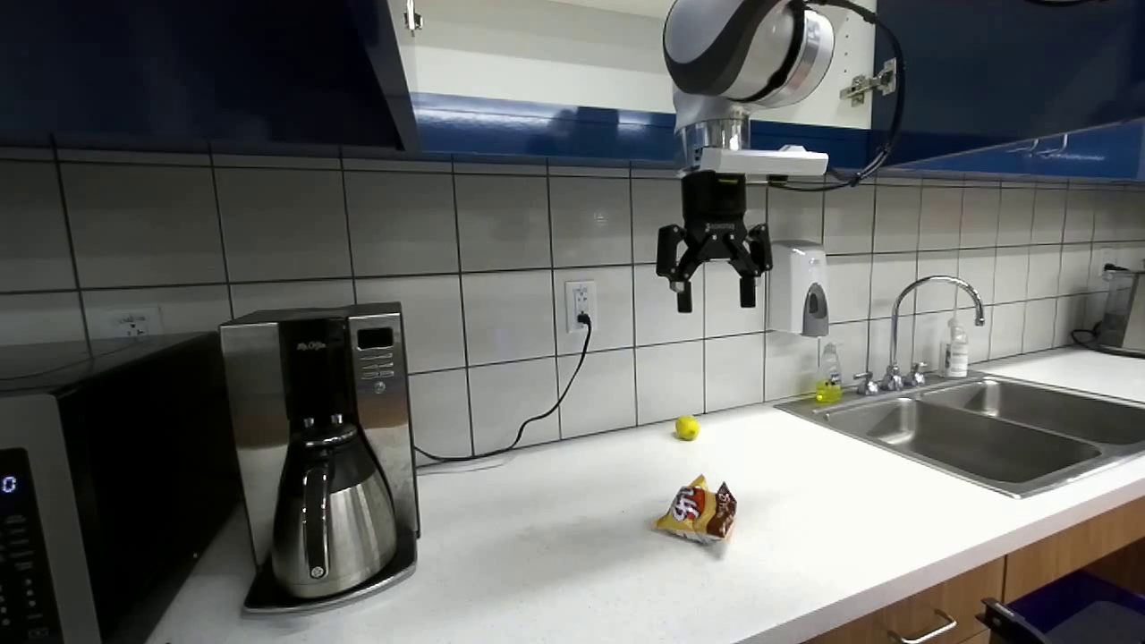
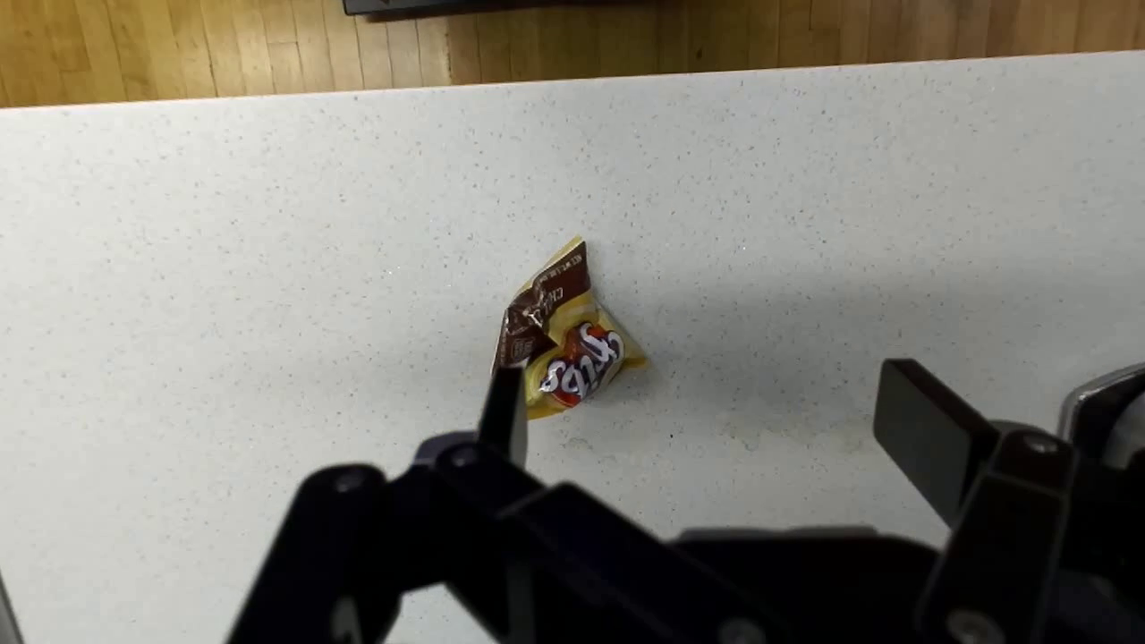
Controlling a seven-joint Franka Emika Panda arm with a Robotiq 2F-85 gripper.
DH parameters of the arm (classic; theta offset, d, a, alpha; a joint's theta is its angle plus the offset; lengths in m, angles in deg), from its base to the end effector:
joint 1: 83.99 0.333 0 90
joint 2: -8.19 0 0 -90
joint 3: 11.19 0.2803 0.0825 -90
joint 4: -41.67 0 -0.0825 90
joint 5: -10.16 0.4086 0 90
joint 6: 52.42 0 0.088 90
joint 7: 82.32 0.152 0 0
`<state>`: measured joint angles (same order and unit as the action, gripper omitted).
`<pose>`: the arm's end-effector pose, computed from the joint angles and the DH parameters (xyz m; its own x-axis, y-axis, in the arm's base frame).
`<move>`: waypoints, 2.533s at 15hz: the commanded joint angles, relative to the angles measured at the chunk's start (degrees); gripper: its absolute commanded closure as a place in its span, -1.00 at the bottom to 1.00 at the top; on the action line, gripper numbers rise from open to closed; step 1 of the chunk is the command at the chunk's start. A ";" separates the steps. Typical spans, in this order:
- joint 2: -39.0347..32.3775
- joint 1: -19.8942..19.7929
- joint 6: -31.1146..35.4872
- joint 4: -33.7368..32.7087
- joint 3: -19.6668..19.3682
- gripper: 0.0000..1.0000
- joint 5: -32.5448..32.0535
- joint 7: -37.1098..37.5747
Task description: Pick up the pack of fritos and place it on the bottom shelf of the cabinet above
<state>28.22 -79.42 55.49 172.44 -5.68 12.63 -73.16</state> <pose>0.4653 0.0873 0.4001 0.9987 -0.0049 -0.0512 -0.0048 -1.0000 0.0008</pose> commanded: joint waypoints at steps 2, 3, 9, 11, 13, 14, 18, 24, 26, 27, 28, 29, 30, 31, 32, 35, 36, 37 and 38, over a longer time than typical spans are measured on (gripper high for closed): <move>-2.43 0.22 5.34 1.56 0.70 -1.00 -0.86 -1.28; -2.95 0.32 6.35 1.96 0.62 -1.00 -0.69 -1.54; -6.21 0.16 10.84 4.36 0.39 -1.00 -0.82 -0.96; -7.86 0.01 11.99 4.59 0.29 -1.00 -1.10 -0.80; -9.82 -0.17 13.00 4.49 0.13 -1.00 -1.51 -0.59; -10.72 -0.19 13.44 4.47 -0.01 -1.00 -1.61 -0.66; -15.85 -0.55 16.08 3.53 -0.47 -1.00 -2.64 -0.02; -23.29 -0.76 19.09 2.25 -1.81 -1.00 -3.60 -0.11; -25.75 -0.79 19.79 1.36 -2.34 -1.00 -3.47 -0.40; -26.94 -0.77 20.24 0.76 -2.55 -1.00 -3.36 -0.74; -28.21 -0.72 20.58 0.02 -2.76 -1.00 -3.37 -0.80; -29.40 -0.68 20.86 -0.87 -2.88 -1.00 -3.27 -1.26; -30.47 -0.62 21.17 -1.65 -2.94 -1.00 -3.22 -1.56; -31.71 -0.54 21.30 -2.71 -2.99 -1.00 -3.24 -1.64; -32.76 -0.46 21.40 -3.62 -3.03 -1.00 -3.38 -1.79; -35.55 -0.26 20.50 -6.23 -3.07 -1.00 -3.58 -2.39; -36.30 -0.14 20.43 -6.80 -3.10 -1.00 -3.81 -2.47; -36.89 -0.07 20.28 -7.29 -3.18 -1.00 -4.14 -2.63; -37.44 -0.02 20.54 -7.61 -3.22 -1.00 -4.61 -3.19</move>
<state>-7.09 -79.56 76.95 167.41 -8.65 9.92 -74.72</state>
